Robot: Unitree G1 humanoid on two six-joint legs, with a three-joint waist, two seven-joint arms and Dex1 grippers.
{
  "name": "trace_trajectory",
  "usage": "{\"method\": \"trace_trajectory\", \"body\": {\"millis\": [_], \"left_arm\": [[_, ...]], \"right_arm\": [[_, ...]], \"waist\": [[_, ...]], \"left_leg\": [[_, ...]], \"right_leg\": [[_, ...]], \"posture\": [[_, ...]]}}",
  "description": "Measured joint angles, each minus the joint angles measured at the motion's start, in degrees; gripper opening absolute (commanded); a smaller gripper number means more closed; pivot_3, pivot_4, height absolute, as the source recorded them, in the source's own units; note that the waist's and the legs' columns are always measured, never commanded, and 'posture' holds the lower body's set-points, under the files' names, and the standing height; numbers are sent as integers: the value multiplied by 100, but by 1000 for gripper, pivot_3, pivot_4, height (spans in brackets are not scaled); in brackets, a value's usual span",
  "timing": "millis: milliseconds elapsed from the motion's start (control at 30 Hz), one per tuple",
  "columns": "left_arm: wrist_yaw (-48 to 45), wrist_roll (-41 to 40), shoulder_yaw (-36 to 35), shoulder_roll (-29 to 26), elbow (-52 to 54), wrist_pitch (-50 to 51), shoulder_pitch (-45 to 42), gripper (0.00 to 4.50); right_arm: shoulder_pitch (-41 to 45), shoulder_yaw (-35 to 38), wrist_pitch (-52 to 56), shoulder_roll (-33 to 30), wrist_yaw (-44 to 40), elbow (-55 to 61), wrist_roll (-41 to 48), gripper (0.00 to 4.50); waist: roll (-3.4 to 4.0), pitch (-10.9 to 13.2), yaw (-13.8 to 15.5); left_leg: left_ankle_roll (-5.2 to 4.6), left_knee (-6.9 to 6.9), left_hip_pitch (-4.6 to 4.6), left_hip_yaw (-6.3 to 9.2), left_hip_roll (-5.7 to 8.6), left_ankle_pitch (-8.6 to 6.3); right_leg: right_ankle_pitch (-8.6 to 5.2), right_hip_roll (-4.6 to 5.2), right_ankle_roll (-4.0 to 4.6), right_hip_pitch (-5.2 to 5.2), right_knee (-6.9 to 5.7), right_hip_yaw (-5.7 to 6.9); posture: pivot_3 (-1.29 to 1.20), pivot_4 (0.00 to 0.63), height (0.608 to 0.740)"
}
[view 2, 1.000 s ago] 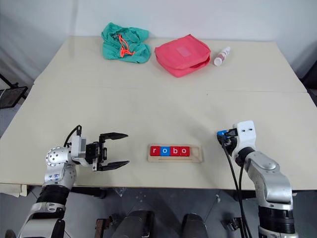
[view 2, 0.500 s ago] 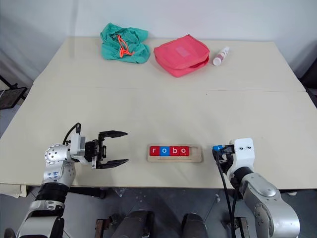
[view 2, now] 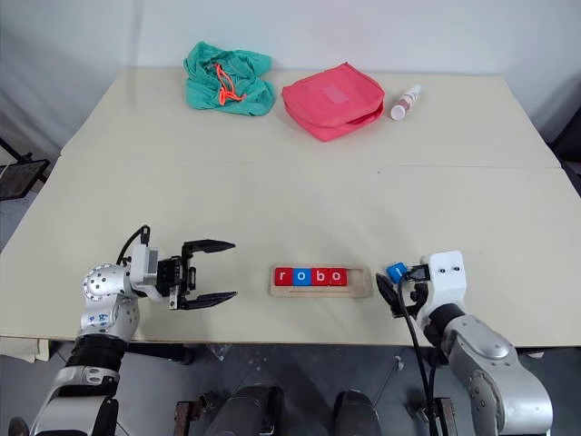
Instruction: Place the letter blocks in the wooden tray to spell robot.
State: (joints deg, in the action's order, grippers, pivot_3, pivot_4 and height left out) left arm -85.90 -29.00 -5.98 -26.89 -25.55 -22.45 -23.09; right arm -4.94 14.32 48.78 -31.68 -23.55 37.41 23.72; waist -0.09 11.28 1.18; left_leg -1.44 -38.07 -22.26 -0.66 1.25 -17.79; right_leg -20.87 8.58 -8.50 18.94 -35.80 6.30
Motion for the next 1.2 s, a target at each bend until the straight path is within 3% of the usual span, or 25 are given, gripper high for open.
{"method": "trace_trajectory", "body": {"millis": [133, 267, 367, 467, 633, 1033, 1133, 1200], "left_arm": [[0, 0, -2, 2, 4, 1, 52, 4500], [37, 1, -25, 17, 64, -8, 128, 4500], [104, -1, -55, 17, 163, -13, 231, 4500], [212, 0, -57, 30, 351, -12, 392, 4500], [361, 0, -102, -19, 577, -4, 633, 4500], [635, -1, -192, -68, 978, 56, 1006, 4500], [658, -1, -192, -68, 1017, 58, 1018, 4500], [677, -1, -192, -68, 1063, 58, 1018, 4500]], "right_arm": [[10, -59, -654, -914, -1021, -404, -76, 4467], [670, -565, -2050, -2375, -3051, -1853, -363, 4467], [1452, -1089, -2971, -2606, -3911, -2830, -691, 4467], [2387, -1727, -3851, -2620, -4605, -4088, -1208, 4467], [3185, -2196, -4777, -2517, -5207, -5211, -1622, 4467], [4152, -2552, -6017, -2039, -5951, -6598, -2045, 4467], [4182, -2553, -6129, -2006, -6068, -6691, -2062, 3841], [4180, -2561, -6196, -1985, -6171, -6701, -2062, 3169]], "waist": [[-2, -1, 8], [3, 2, -4], [3, 2, -34], [4, 3, -106], [4, 3, -125], [4, 3, -133], [4, 3, -133], [3, 3, -134]], "left_leg": [[0, -1, 0, -1, -3, 0], [-12, -8, 2, -20, -1, 2], [-10, -6, 4, -15, -6, 1], [-9, -4, 0, -11, -4, 2], [-8, -5, -5, 4, -6, 1], [-6, -11, -1, 8, -8, 0], [-4, -11, -1, 8, -10, -1], [-4, -11, -1, 7, -9, -1]], "right_leg": [[0, -1, 0, -3, 4, 4], [1, 5, -2, -13, 24, 1], [1, 2, -2, -16, 27, 8], [1, 5, -2, -14, 28, 12], [1, 6, -2, -16, 27, 33], [1, 4, -2, -23, 27, 36], [1, 3, -1, -23, 27, 36], [1, 3, -1, -24, 28, 36]], "posture": [[0, 150, 740], [0, 150, 740], [0, 150, 740], [0, 150, 740], [0, 150, 740], [0, 150, 740], [0, 150, 740], [0, 150, 740]]}}
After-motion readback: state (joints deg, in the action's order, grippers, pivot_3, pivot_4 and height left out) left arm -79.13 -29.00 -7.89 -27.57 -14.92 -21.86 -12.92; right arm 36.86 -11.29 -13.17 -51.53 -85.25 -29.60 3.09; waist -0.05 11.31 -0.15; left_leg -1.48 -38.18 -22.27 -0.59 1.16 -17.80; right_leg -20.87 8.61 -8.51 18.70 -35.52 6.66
